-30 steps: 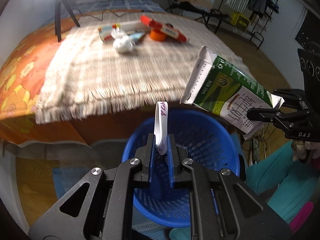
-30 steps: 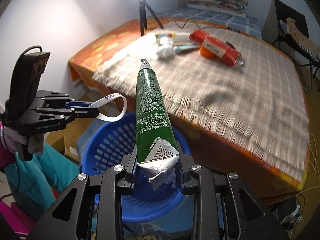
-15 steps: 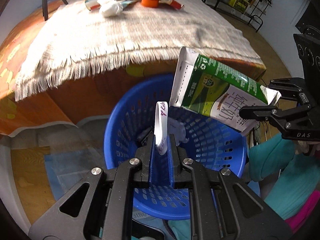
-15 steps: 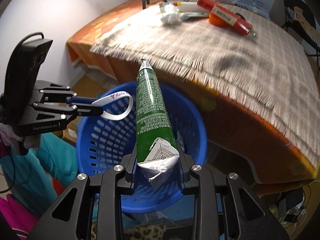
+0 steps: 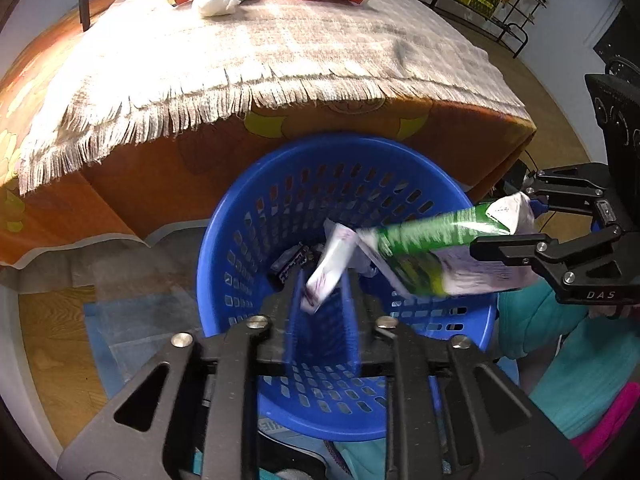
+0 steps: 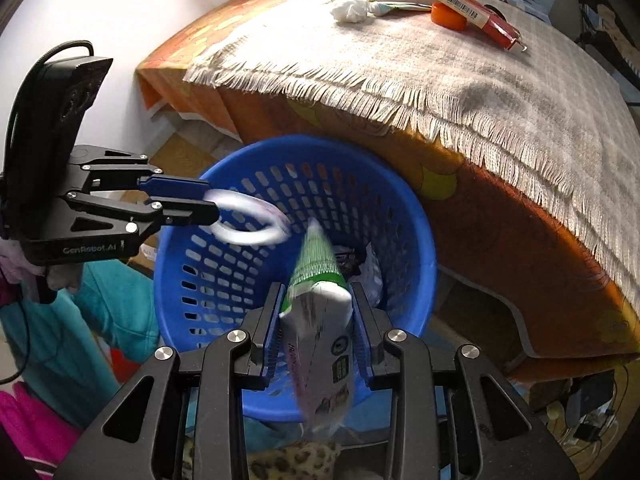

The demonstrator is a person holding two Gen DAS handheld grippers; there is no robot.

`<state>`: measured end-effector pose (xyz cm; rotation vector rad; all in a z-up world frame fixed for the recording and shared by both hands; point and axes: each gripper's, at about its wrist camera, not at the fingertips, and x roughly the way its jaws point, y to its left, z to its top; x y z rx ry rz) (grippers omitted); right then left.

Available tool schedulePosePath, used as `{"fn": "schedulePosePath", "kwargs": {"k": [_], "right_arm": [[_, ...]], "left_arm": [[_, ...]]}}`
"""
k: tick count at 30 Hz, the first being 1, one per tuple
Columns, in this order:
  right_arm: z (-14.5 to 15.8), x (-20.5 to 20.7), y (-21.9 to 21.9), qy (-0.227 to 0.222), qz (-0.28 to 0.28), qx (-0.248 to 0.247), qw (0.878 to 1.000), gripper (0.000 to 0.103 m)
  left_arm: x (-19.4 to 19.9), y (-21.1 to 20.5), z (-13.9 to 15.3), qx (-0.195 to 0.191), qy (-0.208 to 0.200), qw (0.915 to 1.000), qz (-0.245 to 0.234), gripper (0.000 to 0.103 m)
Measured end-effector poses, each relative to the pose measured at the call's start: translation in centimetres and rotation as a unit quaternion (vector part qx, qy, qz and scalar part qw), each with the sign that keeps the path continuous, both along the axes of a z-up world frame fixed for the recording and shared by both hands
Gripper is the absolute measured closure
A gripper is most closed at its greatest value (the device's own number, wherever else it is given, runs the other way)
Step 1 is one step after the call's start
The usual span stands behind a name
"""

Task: Collect trash
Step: 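Carry the white strip and green tube over the basket and release both, then move both open tools back toward the remaining trash on the bed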

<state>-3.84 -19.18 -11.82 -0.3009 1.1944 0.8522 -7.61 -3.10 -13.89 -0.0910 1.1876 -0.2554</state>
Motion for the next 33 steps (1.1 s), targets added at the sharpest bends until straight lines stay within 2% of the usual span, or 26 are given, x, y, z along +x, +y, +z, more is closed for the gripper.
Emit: {"fn": "schedulePosePath", "kwargs": {"k": [3,4,6,8,13,15,18,24,27,33], "right_arm": [[-0.2,0.0,0.3,0.001,0.001,-0.002,1.000,0.071],[-0.2,0.0,0.3,0.000,0.001,-0.005,1.000,0.069],[-0.3,-0.1,0.5,-0.005,-0.001,-0.014,1.000,0.052],[-0.3,-0.1,0.5,-0.009,-0.004,-0.016,1.000,0.046],[-0.3,0.0,0.7,-0.020,-0.007,-0.028,0.999,0.044],[-0.3,0.0,0.7,-0.025,-0.010,-0.031,0.999,0.038],[-0.1,0.1,0.6,-0.029,-0.013,-0.031,0.999,0.037],[0.1,0.2,0.4,-0.039,-0.020,-0.043,0.998,0.037],[0.3,0.4,0.4,-0.050,-0.026,-0.051,0.997,0.036],[1.5,1.5,0.3,-0.085,-0.048,-0.068,0.993,0.033]], "left_arm": [[0.1,-0.2,-0.1,0.003,0.003,1.0000,-0.001,0.077],[0.1,-0.2,-0.2,0.003,0.004,1.0000,-0.001,0.068],[0.2,-0.1,-0.1,0.003,0.002,1.0000,0.002,0.057],[0.2,-0.1,0.0,0.004,0.000,1.0000,0.003,0.056],[0.4,0.1,0.0,0.005,0.000,0.9999,0.009,0.056],[0.4,0.3,0.0,0.006,0.000,0.9999,0.011,0.056],[0.5,0.4,0.1,0.007,-0.003,0.9999,0.014,0.048],[0.5,0.6,0.3,0.009,-0.005,0.9998,0.020,0.047],[0.7,0.6,0.5,0.009,-0.009,0.9997,0.023,0.037],[1.7,0.9,1.3,0.004,-0.014,0.9994,0.032,0.037]]}}
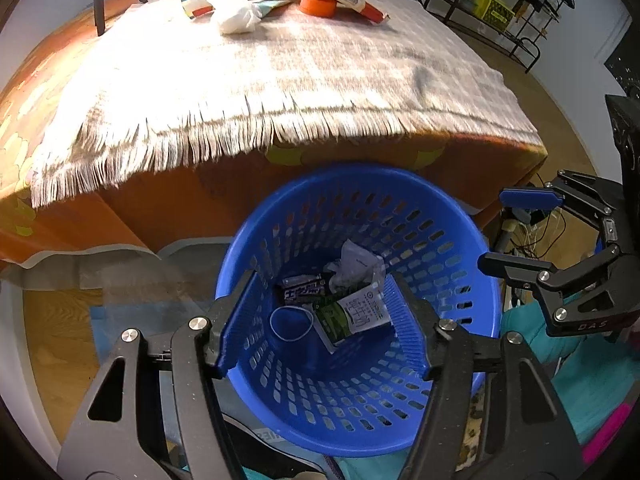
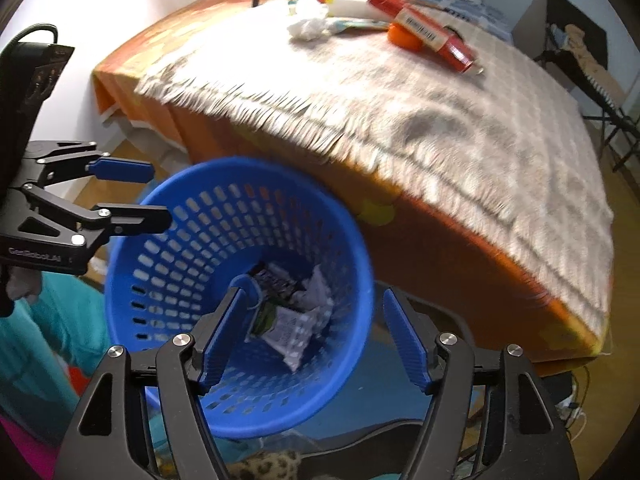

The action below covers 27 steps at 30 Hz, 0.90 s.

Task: Collect trash
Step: 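Move both open tools back toward the remaining trash on the bed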

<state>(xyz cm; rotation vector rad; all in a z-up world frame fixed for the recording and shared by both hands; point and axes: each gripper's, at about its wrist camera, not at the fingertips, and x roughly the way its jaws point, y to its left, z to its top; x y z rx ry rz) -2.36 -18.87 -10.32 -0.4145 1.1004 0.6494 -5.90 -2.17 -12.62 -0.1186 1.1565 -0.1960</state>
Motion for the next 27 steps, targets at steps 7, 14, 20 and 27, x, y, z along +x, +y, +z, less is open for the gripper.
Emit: {"fn": "schedulePosePath", "kwargs": {"k": [7,14,20,27], "right_arm": [[2.4,2.3,-0.2,-0.017,-0.020,0.016,1.000,0.032],[5.3,5.8,-0.6,-0.043,-0.032,0.058,0.997,0.032],[7.3,8.7,0.6,-0.113,-0.006,0.066,0.991,0.032],[7.0,13.6,1.5,-0.132,0.004,0.057,0.990,0.032]], "left_arm": [[2.4,0.9,2.5,-0.014,-0.018,0.9995,0.020,0.037],[6.4,2.1,5.2,-0.017,-0.052,0.9977,0.040,0.037],[9.7,2.8,6.3,-0.005,-0.074,0.9960,0.049,0.037],[13.0,3.7,5.9,-0.002,-0.081,0.9947,0.064,0.037]]}}
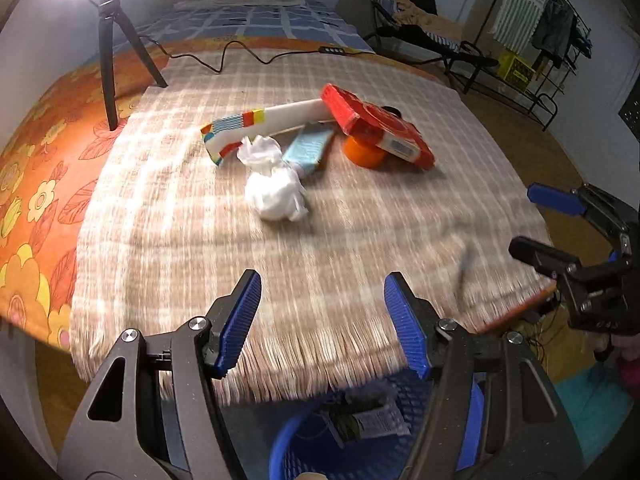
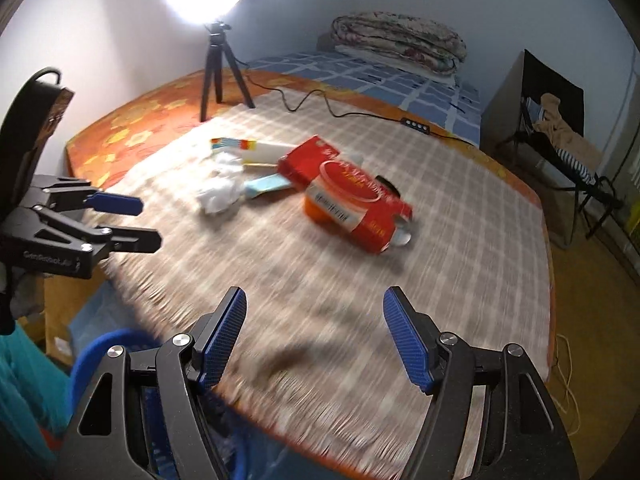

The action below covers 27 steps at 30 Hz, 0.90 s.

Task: Collect trash
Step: 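Move both open tools back toward the remaining trash on the bed, then grasp the crumpled tissue with the left tool while the right tool grasps the red box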

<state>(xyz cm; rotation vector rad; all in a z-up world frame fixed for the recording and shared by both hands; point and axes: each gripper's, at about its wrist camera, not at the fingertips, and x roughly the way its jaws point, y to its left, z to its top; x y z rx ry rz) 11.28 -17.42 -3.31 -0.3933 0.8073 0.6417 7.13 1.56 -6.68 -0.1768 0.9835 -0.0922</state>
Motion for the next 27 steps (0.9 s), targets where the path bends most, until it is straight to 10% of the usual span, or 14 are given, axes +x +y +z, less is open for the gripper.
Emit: {"fn": "schedulePosePath", "kwargs": {"k": [27], "right_arm": [[-6.2,8.4,5.2,-0.085,0.060,-0.131,0.986,0.033]], "left_arm": [[8.1,2.3,-3.5,-0.011,0.015,0.9992,0.035,0.046]]}}
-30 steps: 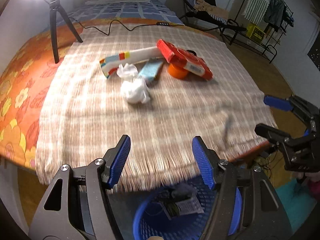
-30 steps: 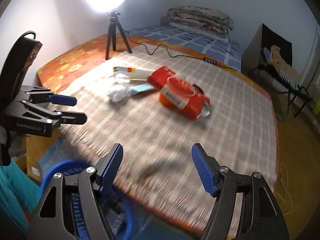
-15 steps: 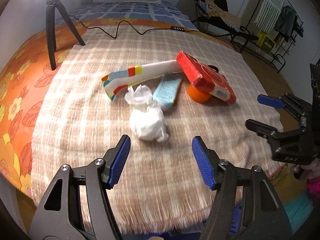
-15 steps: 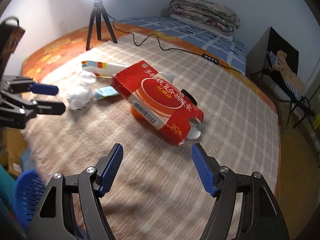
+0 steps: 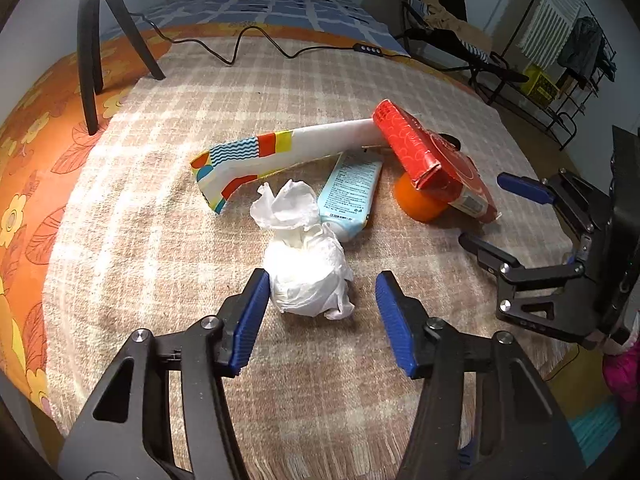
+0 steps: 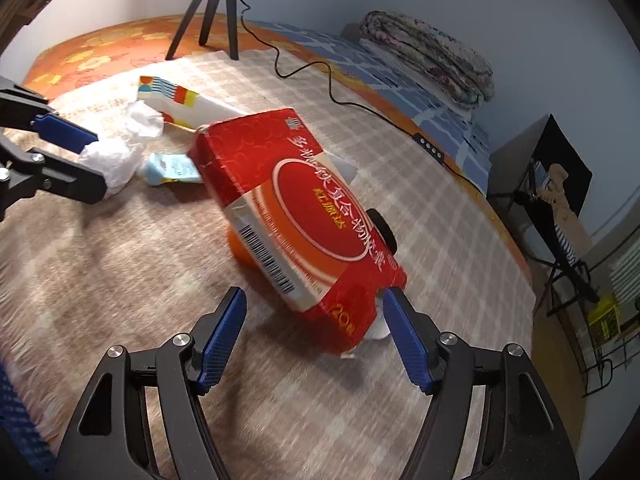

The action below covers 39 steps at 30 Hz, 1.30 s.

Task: Collect trash
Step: 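Grasp the crumpled tissue with the left tool while the right tool grasps the red box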

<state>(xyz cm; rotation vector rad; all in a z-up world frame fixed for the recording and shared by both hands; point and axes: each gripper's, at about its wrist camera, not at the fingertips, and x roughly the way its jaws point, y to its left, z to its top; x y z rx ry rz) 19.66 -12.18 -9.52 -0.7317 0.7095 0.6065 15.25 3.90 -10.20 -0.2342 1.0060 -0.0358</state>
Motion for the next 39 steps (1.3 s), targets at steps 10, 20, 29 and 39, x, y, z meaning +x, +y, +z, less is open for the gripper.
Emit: {"fn": "schedulePosePath", "kwargs": {"k": [10,20,29,39], "right_arm": [[0.3,1.7,-0.3,0.042,-0.008,0.040,0.998,0.056],[3.0,3.5,-1.9,0.069,-0.033,0.115,0.990,0.073],[5.0,4.9,-4.4,0.074,-0.071,0.166,0.981,0.082],[6.9,4.6,-6.7,0.083,-0.090,0.205,0.971,0.088]], "left_arm": [[0.6,1.0,-0.7,-0.007,0.009,0.9999,0.005,0.067],[0.2,1.5,-0.6,-0.012,0.007,0.9999,0.009,0.077],[-0.6,1.4,0.3,-0.010,-0.003,0.9999,0.012,0.080],[-1.7,1.0,1.8,0.000,-0.019,0.9998,0.008,0.081]]}}
